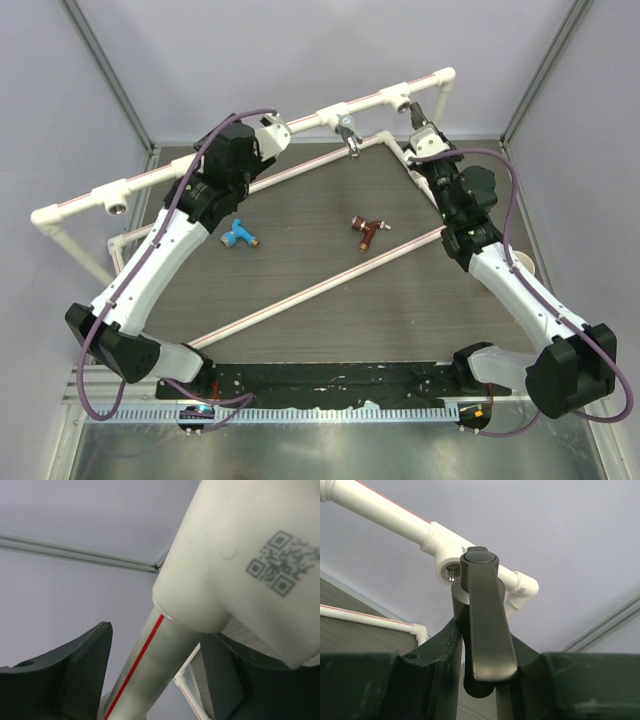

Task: Install the water faucets

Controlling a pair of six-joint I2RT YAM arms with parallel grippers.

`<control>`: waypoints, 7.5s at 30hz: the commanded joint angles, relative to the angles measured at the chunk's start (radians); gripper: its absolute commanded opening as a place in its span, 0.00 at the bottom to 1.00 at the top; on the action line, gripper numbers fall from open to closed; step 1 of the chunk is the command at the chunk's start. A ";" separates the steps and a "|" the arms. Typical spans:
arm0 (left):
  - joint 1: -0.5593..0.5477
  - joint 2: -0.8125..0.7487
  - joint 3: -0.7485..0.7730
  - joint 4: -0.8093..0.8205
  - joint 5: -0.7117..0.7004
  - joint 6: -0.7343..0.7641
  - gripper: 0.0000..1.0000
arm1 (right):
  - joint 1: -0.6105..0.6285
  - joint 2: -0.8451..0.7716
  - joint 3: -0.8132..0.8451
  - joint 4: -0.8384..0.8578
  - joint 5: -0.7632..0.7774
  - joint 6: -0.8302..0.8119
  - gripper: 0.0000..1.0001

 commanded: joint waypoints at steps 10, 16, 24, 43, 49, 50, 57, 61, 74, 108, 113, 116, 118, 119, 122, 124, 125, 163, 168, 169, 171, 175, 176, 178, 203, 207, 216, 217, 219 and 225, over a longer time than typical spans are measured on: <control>0.006 -0.015 -0.030 0.088 0.003 0.058 0.03 | -0.022 0.067 0.012 0.173 -0.048 0.039 0.01; 0.006 -0.017 -0.031 0.076 0.017 0.056 0.00 | -0.022 0.059 0.009 0.161 -0.053 0.027 0.01; 0.006 -0.025 -0.033 0.074 0.031 0.050 0.00 | -0.021 0.051 0.018 0.150 -0.102 0.061 0.01; -0.002 -0.031 -0.024 0.053 0.062 0.039 0.00 | -0.005 0.076 0.036 0.162 -0.110 0.073 0.01; -0.008 -0.038 -0.025 0.048 0.063 0.038 0.00 | 0.016 0.094 0.036 0.147 -0.074 0.012 0.01; -0.008 -0.040 -0.024 0.048 0.065 0.038 0.00 | 0.021 0.094 0.035 0.150 -0.071 -0.002 0.01; -0.010 -0.046 -0.025 0.045 0.069 0.038 0.00 | 0.022 0.099 0.049 0.130 0.004 -0.125 0.01; -0.014 -0.051 -0.022 0.042 0.076 0.035 0.00 | 0.027 0.096 0.055 0.116 -0.005 -0.142 0.01; -0.023 -0.061 -0.027 0.042 0.086 0.033 0.00 | 0.065 0.128 0.073 0.122 0.005 -0.019 0.01; -0.034 -0.080 -0.031 0.035 0.099 0.036 0.00 | -0.044 0.157 0.122 0.106 0.033 1.007 0.01; -0.037 -0.084 -0.031 0.035 0.102 0.035 0.00 | -0.100 0.166 0.125 0.093 -0.013 1.156 0.01; -0.039 -0.087 -0.033 0.035 0.103 0.036 0.00 | -0.123 0.174 0.128 0.087 -0.037 1.260 0.01; -0.039 -0.089 -0.034 0.035 0.103 0.036 0.00 | -0.133 0.175 0.131 0.078 -0.044 1.331 0.01; -0.040 -0.091 -0.033 0.035 0.103 0.036 0.00 | -0.137 0.177 0.138 0.073 -0.050 1.355 0.01; -0.040 -0.092 -0.033 0.035 0.105 0.036 0.00 | -0.146 0.186 0.145 0.066 -0.053 1.435 0.01; -0.042 -0.094 -0.034 0.036 0.106 0.036 0.00 | -0.151 0.192 0.148 0.061 -0.090 1.498 0.01; -0.043 -0.094 -0.034 0.035 0.106 0.036 0.00 | -0.152 0.192 0.147 0.061 -0.093 1.518 0.01; -0.060 -0.111 -0.039 0.035 0.106 0.035 0.00 | -0.174 0.222 0.045 0.262 -0.134 1.962 0.01; -0.062 -0.112 -0.040 0.035 0.108 0.035 0.00 | -0.176 0.162 0.087 0.156 -0.162 1.608 0.01; -0.062 -0.112 -0.039 0.035 0.108 0.035 0.00 | -0.174 0.154 0.087 0.158 -0.180 1.493 0.01; -0.062 -0.114 -0.042 0.035 0.108 0.035 0.00 | -0.174 0.123 0.085 0.129 -0.203 1.352 0.01; -0.062 -0.118 -0.040 0.033 0.109 0.035 0.00 | -0.168 0.065 0.059 0.058 -0.231 0.941 0.01; -0.062 -0.118 -0.040 0.033 0.111 0.033 0.00 | -0.166 0.056 0.055 0.026 -0.229 0.885 0.01; -0.062 -0.118 -0.040 0.031 0.114 0.032 0.00 | -0.154 0.034 0.044 0.006 -0.234 0.749 0.01; -0.083 -0.155 -0.045 0.019 0.155 0.021 0.00 | -0.082 0.108 0.009 0.196 -0.150 0.993 0.01; -0.088 -0.155 -0.043 0.018 0.152 0.023 0.00 | -0.080 0.123 -0.033 0.263 -0.097 1.234 0.01; -0.092 -0.158 -0.044 0.019 0.151 0.023 0.00 | -0.083 0.145 -0.063 0.282 0.028 1.729 0.01; -0.094 -0.157 -0.044 0.021 0.151 0.023 0.00 | -0.082 0.148 -0.068 0.285 0.038 1.810 0.01; -0.092 -0.157 -0.044 0.019 0.151 0.023 0.00 | -0.082 0.157 -0.076 0.296 0.042 1.897 0.01; -0.095 -0.155 -0.044 0.019 0.149 0.021 0.00 | -0.082 0.182 -0.077 0.319 0.056 2.125 0.01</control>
